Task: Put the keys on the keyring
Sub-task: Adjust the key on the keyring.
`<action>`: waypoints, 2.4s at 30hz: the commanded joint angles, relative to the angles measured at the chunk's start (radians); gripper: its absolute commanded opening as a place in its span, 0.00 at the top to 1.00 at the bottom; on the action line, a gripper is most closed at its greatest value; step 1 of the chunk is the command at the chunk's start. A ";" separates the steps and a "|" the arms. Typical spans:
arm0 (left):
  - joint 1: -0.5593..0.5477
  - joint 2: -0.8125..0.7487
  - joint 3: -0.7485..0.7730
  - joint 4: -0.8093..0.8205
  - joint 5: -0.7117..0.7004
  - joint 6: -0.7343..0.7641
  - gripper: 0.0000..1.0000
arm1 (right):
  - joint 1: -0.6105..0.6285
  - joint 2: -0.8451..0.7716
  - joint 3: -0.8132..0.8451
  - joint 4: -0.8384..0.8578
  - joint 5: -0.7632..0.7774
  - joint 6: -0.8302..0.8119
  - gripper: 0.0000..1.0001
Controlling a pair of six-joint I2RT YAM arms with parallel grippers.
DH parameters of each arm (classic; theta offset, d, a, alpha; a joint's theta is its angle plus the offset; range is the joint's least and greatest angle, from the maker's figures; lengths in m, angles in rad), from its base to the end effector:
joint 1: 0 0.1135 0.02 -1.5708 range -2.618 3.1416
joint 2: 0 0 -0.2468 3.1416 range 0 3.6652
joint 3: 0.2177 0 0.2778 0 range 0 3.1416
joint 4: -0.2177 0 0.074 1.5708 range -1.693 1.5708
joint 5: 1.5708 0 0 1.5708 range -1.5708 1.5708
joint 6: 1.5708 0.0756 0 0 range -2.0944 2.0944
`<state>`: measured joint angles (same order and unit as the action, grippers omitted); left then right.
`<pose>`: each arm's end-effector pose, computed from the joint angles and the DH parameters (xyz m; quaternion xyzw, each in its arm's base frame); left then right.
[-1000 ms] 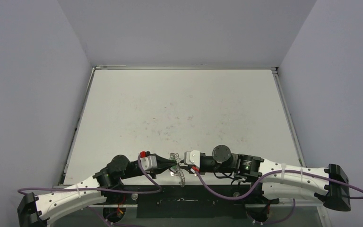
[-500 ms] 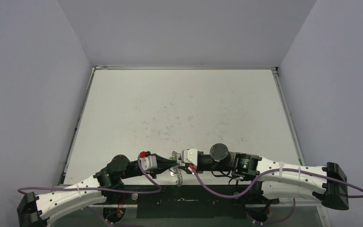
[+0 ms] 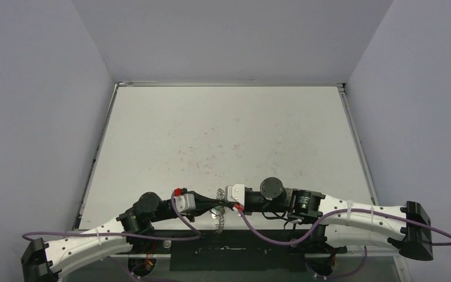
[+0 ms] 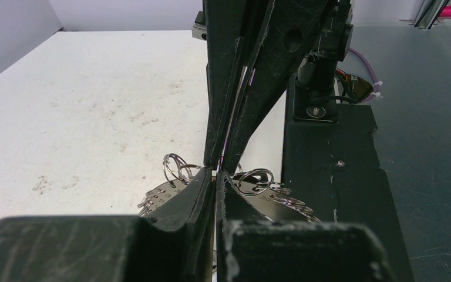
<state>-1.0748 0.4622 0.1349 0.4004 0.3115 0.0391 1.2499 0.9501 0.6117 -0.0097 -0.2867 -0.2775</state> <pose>0.0847 -0.2052 0.2038 0.4520 0.5108 -0.4500 0.5765 0.0712 0.2819 0.2308 -0.6197 0.5287 0.3689 0.4476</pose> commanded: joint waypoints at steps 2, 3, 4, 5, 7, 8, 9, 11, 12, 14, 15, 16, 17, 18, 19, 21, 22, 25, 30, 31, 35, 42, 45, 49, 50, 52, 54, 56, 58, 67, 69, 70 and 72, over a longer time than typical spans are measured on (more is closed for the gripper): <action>-0.005 -0.016 0.026 0.074 0.010 0.009 0.99 | 0.000 -0.043 0.044 -0.010 0.049 0.001 1.00; -0.005 -0.020 0.031 0.058 0.007 0.013 0.93 | -0.001 -0.043 0.060 -0.041 0.061 0.003 1.00; -0.005 -0.024 0.038 0.034 -0.001 0.020 0.85 | -0.001 -0.040 0.079 -0.073 0.074 0.005 1.00; -0.005 -0.030 0.050 0.005 -0.010 0.027 0.82 | -0.001 -0.035 0.103 -0.113 0.084 0.007 1.00; -0.006 -0.039 0.074 -0.063 -0.025 0.051 0.81 | -0.002 -0.016 0.150 -0.193 0.097 0.009 1.00; -0.005 -0.043 0.085 -0.094 -0.030 0.062 0.80 | -0.001 -0.006 0.175 -0.235 0.099 0.009 1.00; -0.005 -0.046 0.097 -0.118 -0.034 0.074 0.78 | -0.002 0.006 0.200 -0.273 0.100 0.009 1.00; -0.005 -0.049 0.113 -0.159 -0.041 0.092 0.75 | -0.003 0.031 0.245 -0.355 0.106 0.019 1.00; -0.006 -0.049 0.121 -0.171 -0.044 0.100 0.72 | -0.002 0.045 0.269 -0.374 0.112 0.027 1.00; -0.005 -0.047 0.130 -0.182 -0.049 0.112 0.69 | -0.005 0.076 0.315 -0.441 0.122 0.055 1.00; -0.005 -0.043 0.133 -0.182 -0.051 0.117 0.69 | -0.007 0.094 0.341 -0.466 0.125 0.072 1.00; -0.005 -0.040 0.135 -0.182 -0.052 0.121 0.69 | -0.013 0.113 0.366 -0.492 0.132 0.092 1.00; -0.005 -0.034 0.136 -0.179 -0.051 0.122 0.69 | -0.022 0.145 0.404 -0.517 0.137 0.119 1.00; -0.005 -0.029 0.138 -0.173 -0.049 0.124 0.69 | -0.034 0.170 0.434 -0.546 0.127 0.139 1.00; -0.005 -0.021 0.138 -0.165 -0.046 0.126 0.69 | -0.049 0.194 0.460 -0.573 0.100 0.150 1.00; -0.005 -0.005 0.140 -0.150 -0.044 0.126 0.69 | -0.081 0.240 0.506 -0.612 0.026 0.167 1.00; -0.005 0.006 0.141 -0.143 -0.043 0.126 0.69 | -0.096 0.257 0.522 -0.625 -0.010 0.175 1.00; -0.005 0.035 0.137 -0.112 -0.039 0.123 0.72 | -0.133 0.280 0.543 -0.627 -0.081 0.199 1.00; -0.006 0.073 0.126 -0.054 -0.042 0.118 0.75 | -0.151 0.293 0.554 -0.627 -0.132 0.203 1.00; -0.005 0.078 0.128 -0.059 -0.048 0.121 0.75 | -0.151 0.294 0.555 -0.628 -0.137 0.200 1.00; -0.005 0.077 0.145 -0.105 -0.064 0.143 0.78 | -0.151 0.287 0.545 -0.628 -0.150 0.189 1.00; -0.006 0.068 0.153 -0.095 -0.061 0.151 0.76 | -0.151 0.287 0.543 -0.624 -0.183 0.172 1.00; -0.005 0.089 0.157 -0.076 -0.037 0.151 0.74 | -0.150 0.293 0.545 -0.624 -0.192 0.170 1.00; -0.006 0.130 0.172 -0.070 -0.016 0.150 0.74 | -0.149 0.299 0.548 -0.624 -0.196 0.170 1.00; -0.005 0.139 0.177 -0.070 -0.009 0.152 0.74 | -0.150 0.299 0.548 -0.625 -0.196 0.170 1.00; -0.005 0.153 0.181 -0.061 0.002 0.152 0.78 | -0.149 0.299 0.547 -0.624 -0.197 0.171 1.00; -0.005 0.163 0.183 -0.046 0.012 0.152 0.83 | -0.150 0.297 0.546 -0.622 -0.197 0.172 1.00; -0.006 0.171 0.183 -0.033 0.023 0.152 0.86 | -0.149 0.299 0.545 -0.622 -0.196 0.172 1.00; -0.005 0.177 0.183 -0.022 0.036 0.151 0.89 | -0.150 0.301 0.545 -0.622 -0.194 0.172 1.00; -0.005 0.199 0.187 -0.009 0.091 0.148 0.97 | -0.149 0.321 0.555 -0.630 -0.186 0.169 1.00; -0.005 0.199 0.187 -0.006 0.093 0.147 0.97 | -0.150 0.326 0.557 -0.633 -0.188 0.169 1.00; -0.005 0.199 0.189 -0.006 0.094 0.147 0.97 | -0.149 0.327 0.559 -0.634 -0.192 0.167 1.00; -0.005 0.200 0.191 -0.009 0.094 0.150 0.88 | -0.148 0.329 0.560 -0.635 -0.203 0.167 1.00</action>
<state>-1.0782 0.6655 0.2665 0.3161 0.3588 0.1883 1.1007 1.2648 1.1137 -0.7063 -0.4664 -0.1055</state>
